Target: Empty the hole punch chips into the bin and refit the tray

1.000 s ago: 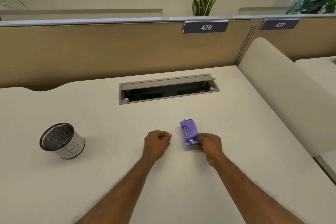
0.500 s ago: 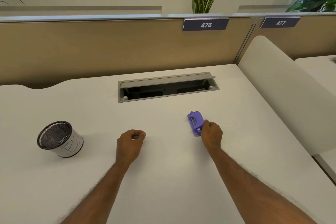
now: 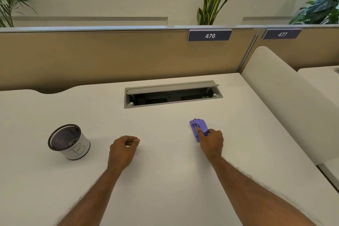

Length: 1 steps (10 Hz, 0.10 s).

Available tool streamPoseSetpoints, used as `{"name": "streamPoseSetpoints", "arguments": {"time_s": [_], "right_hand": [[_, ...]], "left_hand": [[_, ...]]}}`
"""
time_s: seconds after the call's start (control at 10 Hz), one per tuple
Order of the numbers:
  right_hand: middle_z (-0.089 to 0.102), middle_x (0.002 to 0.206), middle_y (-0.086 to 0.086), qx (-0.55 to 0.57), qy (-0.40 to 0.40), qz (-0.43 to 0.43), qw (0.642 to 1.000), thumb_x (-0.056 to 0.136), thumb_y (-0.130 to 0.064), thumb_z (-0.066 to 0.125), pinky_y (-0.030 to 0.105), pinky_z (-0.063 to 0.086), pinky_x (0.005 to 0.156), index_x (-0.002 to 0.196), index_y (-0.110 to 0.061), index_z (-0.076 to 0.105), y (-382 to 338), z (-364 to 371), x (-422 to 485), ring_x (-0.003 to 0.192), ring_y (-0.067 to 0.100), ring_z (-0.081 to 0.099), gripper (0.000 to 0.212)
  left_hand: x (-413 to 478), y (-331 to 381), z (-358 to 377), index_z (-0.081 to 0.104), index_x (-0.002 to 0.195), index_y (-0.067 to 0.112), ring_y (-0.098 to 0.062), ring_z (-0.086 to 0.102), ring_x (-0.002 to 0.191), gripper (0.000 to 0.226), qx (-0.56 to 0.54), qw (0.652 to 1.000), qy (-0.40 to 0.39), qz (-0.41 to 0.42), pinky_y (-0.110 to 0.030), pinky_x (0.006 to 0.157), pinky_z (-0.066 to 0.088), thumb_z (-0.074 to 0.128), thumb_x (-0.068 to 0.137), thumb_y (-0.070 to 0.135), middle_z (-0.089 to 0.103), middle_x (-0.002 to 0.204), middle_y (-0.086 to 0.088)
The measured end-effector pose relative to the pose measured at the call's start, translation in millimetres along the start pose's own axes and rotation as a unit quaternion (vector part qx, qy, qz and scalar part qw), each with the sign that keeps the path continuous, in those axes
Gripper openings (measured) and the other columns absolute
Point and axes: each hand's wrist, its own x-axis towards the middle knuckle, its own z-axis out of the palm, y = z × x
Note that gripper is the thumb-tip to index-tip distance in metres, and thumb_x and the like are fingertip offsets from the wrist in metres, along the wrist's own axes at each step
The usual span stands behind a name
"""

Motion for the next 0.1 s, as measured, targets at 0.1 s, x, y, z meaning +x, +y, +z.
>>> {"name": "streamPoseSetpoints", "arguments": {"time_s": [0.1], "right_hand": [[0.063, 0.096, 0.017, -0.047, 0.033, -0.013, 0.998, 0.078, -0.055, 0.067, 0.044, 0.054, 0.075, 0.091, -0.003, 0.064, -3.3, -6.2, -3.6, 0.085, 0.034, 0.061, 0.053]], "left_hand": [[-1.7, 3.0, -7.8, 0.073, 0.091, 0.022, -0.018, 0.071, 0.086, 0.012, 0.019, 1.000, 0.018, 0.010, -0.032, 0.075, 0.054, 0.068, 0.084, 0.031, 0.073, 0.090, 0.005]]}}
